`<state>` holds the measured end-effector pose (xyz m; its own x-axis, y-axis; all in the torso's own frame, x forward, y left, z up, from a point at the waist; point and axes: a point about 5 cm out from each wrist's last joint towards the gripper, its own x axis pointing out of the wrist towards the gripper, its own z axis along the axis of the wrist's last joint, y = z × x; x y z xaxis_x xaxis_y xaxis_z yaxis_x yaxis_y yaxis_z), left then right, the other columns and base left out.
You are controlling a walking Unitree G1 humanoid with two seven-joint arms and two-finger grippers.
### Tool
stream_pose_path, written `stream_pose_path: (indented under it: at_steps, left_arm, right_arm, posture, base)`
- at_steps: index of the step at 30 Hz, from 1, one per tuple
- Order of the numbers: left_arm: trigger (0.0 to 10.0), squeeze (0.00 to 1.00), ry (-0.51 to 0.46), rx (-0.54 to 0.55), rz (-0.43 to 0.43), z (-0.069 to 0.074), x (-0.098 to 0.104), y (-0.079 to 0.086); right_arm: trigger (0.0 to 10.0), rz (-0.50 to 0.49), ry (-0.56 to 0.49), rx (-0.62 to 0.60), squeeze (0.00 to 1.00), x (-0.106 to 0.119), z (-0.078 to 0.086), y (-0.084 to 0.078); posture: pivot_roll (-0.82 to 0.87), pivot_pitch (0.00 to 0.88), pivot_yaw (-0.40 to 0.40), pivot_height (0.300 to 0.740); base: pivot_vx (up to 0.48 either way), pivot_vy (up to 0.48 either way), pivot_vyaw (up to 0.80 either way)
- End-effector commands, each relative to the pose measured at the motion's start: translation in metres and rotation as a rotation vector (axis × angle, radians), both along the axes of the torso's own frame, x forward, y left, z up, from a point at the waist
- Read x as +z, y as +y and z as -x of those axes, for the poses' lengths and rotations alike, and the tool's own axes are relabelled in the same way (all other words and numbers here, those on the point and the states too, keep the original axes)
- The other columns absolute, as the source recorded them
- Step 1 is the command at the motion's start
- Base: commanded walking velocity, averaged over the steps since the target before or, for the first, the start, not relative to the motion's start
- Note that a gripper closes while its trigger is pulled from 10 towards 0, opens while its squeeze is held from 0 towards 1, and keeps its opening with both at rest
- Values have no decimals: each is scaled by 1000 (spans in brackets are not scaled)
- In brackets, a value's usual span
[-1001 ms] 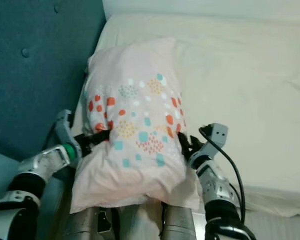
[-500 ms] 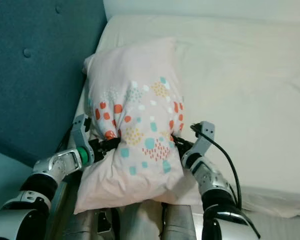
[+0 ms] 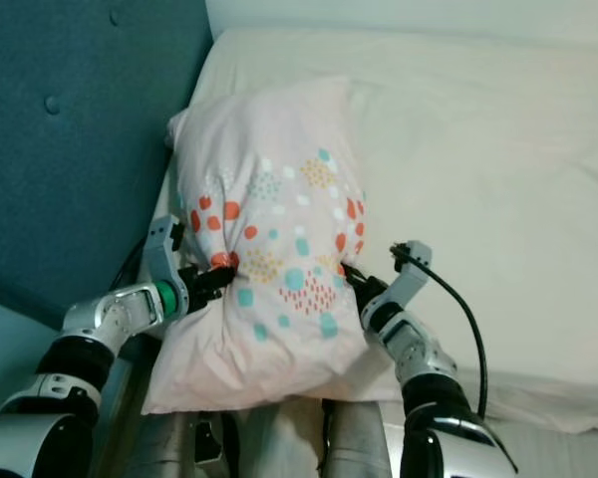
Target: Clean up the room
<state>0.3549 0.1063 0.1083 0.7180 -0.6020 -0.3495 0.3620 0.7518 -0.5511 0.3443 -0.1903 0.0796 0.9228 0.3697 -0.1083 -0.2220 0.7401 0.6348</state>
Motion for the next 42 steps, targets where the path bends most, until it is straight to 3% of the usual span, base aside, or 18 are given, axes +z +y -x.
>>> stream_pose_path:
  at_steps: [1,4,6,7,8,11,15,16,18,22,24,25,30,38,41,42]
  left_arm:
    - [0,0,-105,-22,7,-4,26,-6]
    - [0,0,-167,-13,9,-6,41,-5]
    - [0,0,-314,16,24,-16,85,-1]
    - [0,0,-314,16,24,-16,85,-1]
    - [0,0,-384,30,24,-22,109,2]
    - [0,0,-542,58,-24,-35,152,6]
    - [0,0,-643,93,-109,-40,169,8]
    - [0,0,-749,136,-195,-42,185,10]
    - [0,0,-772,145,-213,-43,188,10]
    - [0,0,-935,248,-317,-41,216,11]
    - [0,0,-935,248,-317,-41,216,11]
    - [0,0,-972,282,-333,-39,223,12]
    - [0,0,-1081,539,-347,-32,248,39]
    - [0,0,-1255,695,-395,-20,265,54]
    - [0,0,-1234,705,-468,-25,253,55]
    - [0,0,-1170,645,-549,-32,233,50]
  right_arm:
    - [0,-81,-69,85,0,10,-2,21]
    - [0,-109,-123,103,0,21,-6,24]
    - [0,-179,-250,161,0,53,-17,33]
    - [0,-179,-250,161,0,53,-17,33]
    - [0,-197,-299,187,0,67,-24,39]
    - [0,-190,-359,215,0,94,-41,53]
    - [0,-157,-381,221,0,107,-49,60]
    - [0,-143,-414,226,0,122,-54,65]
    - [0,-142,-421,227,0,125,-55,66]
    - [0,-87,-539,245,0,166,-63,77]
    - [0,-87,-539,245,0,166,-63,77]
    - [0,-65,-573,254,0,177,-64,80]
    - [0,87,-637,280,0,195,-66,87]
    - [0,165,-725,275,0,219,-67,89]
    - [0,183,-670,315,0,203,-67,97]
    - [0,183,-573,327,0,176,-66,101]
  posture:
    - [-4,234,158,616]
    - [-3,234,158,616]
    - [10,232,157,616]
    - [10,232,157,616]
    - [24,233,159,616]
    - [39,237,159,616]
    - [47,246,158,616]
    - [53,250,156,616]
    - [53,250,156,616]
    - [73,279,147,616]
    - [73,279,147,616]
    - [73,279,147,616]
    - [80,306,146,616]
    - [76,313,142,616]
    - [75,309,143,616]
    - [73,309,144,616]
  base:
    - [0,0,0]
    - [0,0,0]
    - [0,0,0]
    - [0,0,0]
    - [0,0,0]
    - [0,0,0]
    - [0,0,0]
    - [0,0,0]
    - [0,0,0]
    - [0,0,0]
    - [0,0,0]
    - [0,0,0]
    - [0,0,0]
    - [0,0,0]
    - [0,0,0]
    - [0,0,0]
